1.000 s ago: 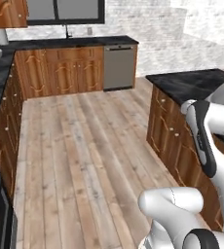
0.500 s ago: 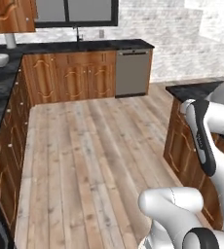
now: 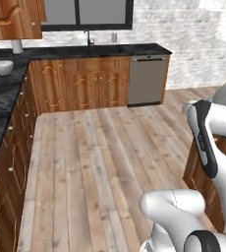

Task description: Pick the egg and butter from the fridge and place them by the bowl for mixing.

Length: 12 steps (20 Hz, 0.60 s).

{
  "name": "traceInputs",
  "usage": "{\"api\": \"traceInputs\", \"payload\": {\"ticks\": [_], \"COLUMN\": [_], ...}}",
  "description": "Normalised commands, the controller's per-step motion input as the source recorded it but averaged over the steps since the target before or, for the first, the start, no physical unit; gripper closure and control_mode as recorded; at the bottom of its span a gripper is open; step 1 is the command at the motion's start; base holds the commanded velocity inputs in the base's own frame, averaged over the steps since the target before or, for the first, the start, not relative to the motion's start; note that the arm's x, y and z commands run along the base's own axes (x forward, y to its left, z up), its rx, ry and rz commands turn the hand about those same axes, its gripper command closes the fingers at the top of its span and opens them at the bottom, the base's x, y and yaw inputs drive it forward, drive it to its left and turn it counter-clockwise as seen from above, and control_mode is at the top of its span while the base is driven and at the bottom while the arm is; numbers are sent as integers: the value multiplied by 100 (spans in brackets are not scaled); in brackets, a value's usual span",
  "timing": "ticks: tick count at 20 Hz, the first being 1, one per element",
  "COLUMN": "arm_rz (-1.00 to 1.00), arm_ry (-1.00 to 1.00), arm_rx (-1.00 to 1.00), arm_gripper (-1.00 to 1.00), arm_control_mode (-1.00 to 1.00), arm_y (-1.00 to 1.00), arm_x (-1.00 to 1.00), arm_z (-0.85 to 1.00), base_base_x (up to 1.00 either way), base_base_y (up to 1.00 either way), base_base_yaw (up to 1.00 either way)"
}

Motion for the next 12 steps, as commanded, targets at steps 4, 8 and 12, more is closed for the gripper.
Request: {"api": "traceInputs", "payload": {"ticks": [4, 8, 12], "arm_rz": [0, 0, 0], "arm_ry": [0, 0, 0], "arm_rx": [0, 0, 0], "arm_gripper": [100, 100, 100], "arm_control_mode": [100, 100, 100], "arm_y": [0, 0, 0], "arm_x": [0, 0, 0], "arm_z": [0, 0, 0], "base_base_x": [91, 91, 91], "base_base_y": [-2, -2, -2], "base_base_yaw": [10, 10, 11]}}
